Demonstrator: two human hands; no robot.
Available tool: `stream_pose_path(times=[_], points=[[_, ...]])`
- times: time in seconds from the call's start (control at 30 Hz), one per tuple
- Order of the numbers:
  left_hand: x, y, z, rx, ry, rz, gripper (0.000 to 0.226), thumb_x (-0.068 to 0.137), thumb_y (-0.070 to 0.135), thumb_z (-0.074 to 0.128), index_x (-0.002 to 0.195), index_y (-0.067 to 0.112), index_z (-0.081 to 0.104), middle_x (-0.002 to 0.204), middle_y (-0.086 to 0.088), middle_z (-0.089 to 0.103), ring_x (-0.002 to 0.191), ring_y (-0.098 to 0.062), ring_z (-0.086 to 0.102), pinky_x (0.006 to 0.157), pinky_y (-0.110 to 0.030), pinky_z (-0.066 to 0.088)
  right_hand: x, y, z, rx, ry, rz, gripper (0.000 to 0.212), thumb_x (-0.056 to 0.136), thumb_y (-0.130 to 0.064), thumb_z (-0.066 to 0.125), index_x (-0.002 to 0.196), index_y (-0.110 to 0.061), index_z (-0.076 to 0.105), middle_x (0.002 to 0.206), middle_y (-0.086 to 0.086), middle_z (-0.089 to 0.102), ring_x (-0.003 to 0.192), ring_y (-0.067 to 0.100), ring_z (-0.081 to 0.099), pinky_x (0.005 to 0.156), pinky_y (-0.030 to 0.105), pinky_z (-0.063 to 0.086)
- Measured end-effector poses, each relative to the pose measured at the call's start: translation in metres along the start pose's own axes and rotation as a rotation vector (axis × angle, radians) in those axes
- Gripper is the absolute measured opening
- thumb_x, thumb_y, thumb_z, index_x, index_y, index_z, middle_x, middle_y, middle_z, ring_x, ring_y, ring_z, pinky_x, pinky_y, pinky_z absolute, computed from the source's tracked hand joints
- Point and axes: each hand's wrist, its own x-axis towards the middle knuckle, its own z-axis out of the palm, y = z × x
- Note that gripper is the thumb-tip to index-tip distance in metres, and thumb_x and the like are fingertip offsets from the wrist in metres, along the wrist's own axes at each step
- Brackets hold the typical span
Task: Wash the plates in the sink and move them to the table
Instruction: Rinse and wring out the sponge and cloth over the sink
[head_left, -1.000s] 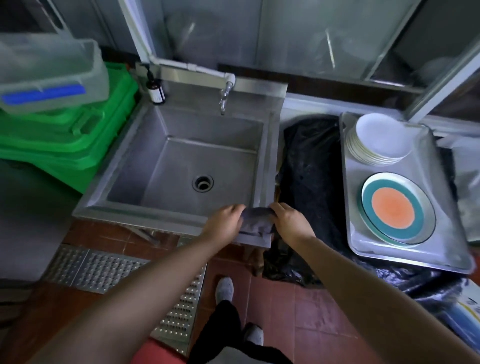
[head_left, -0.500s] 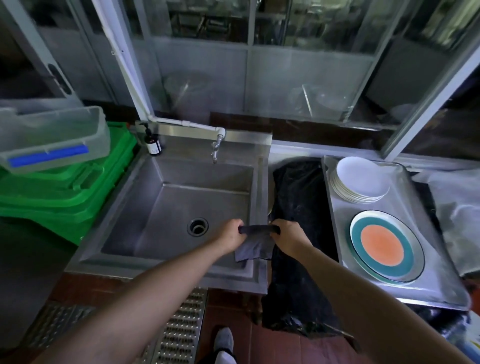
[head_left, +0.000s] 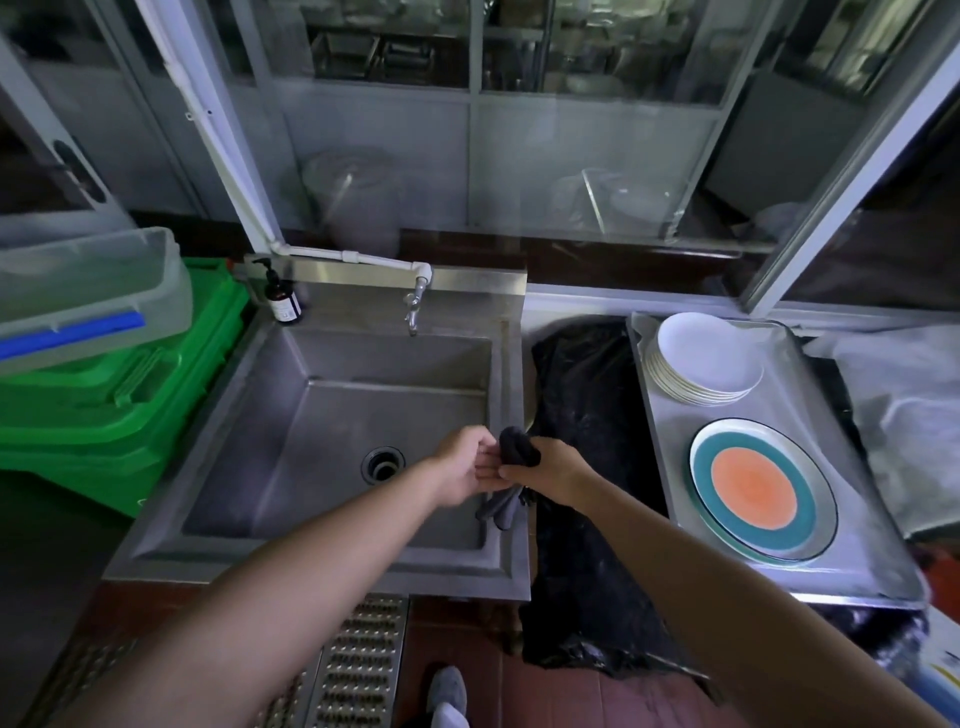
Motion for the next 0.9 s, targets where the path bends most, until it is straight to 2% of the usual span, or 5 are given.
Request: stream_pose_path(times=[0.17, 0.3, 0.4, 0.7, 0.9], points=[[0.0, 0.007, 0.001, 0.299, -0.088, 0.021, 0.028, 0.095, 0.01, 0.042, 0.11, 0.01, 0.065, 0.116, -0.01, 0.074, 0.108, -0.027, 0.068, 0.099, -0.043, 0.052, 0.004, 0.0, -0.007, -0.122, 0.136, -0.06, 0.022, 0.09, -0.022, 0.067, 0.108, -0.01, 0.061, 0.095, 0.004, 0.063, 0.084, 0.018, 0.059, 0.057, 0.022, 0.039], [0.01, 0.012, -0.006, 1.093, 0.078, 0.412, 0.018, 0.097, 0.017, 0.058, 0.114, 0.018, 0.067, 0.118, -0.006, 0.07, 0.112, -0.028, 0.066, 0.094, -0.037, 0.054, 0.015, 0.009, -0.015, -0.212, 0.062, -0.114, 0.016, 0.092, -0.011, 0.059, 0.108, -0.008, 0.063, 0.098, 0.009, 0.067, 0.088, 0.025, 0.063, 0.072, 0.036, 0.051], [0.018, 0.013, -0.006, 1.359, -0.033, 0.535, 0.05, 0.094, 0.024, 0.068, 0.141, 0.018, 0.052, 0.137, -0.003, 0.06, 0.122, -0.025, 0.06, 0.097, -0.039, 0.051, 0.023, 0.015, -0.017, -0.232, 0.019, -0.153, 0.017, 0.094, -0.009, 0.058, 0.109, -0.011, 0.065, 0.094, 0.001, 0.064, 0.086, 0.018, 0.061, 0.065, 0.024, 0.048], [0.052, 0.024, -0.011, 1.485, 0.083, 0.806, 0.022, 0.094, 0.03, 0.068, 0.112, 0.017, 0.062, 0.112, -0.002, 0.067, 0.1, -0.025, 0.064, 0.079, -0.038, 0.053, 0.047, 0.023, -0.027, -0.249, 0.043, -0.324, 0.019, 0.096, -0.005, 0.058, 0.108, -0.016, 0.068, 0.107, 0.002, 0.066, 0.095, 0.02, 0.064, 0.081, 0.028, 0.05], [0.057, -0.016, -0.029, 1.528, 0.132, 1.187, 0.04, 0.07, 0.016, 0.084, 0.106, 0.009, 0.067, 0.125, -0.005, 0.068, 0.103, -0.026, 0.069, 0.086, -0.036, 0.058, 0.033, 0.056, 0.003, -0.358, 0.241, -0.641, 0.043, 0.084, 0.003, 0.072, 0.125, -0.007, 0.066, 0.125, 0.009, 0.066, 0.112, 0.024, 0.064, 0.095, 0.034, 0.055]])
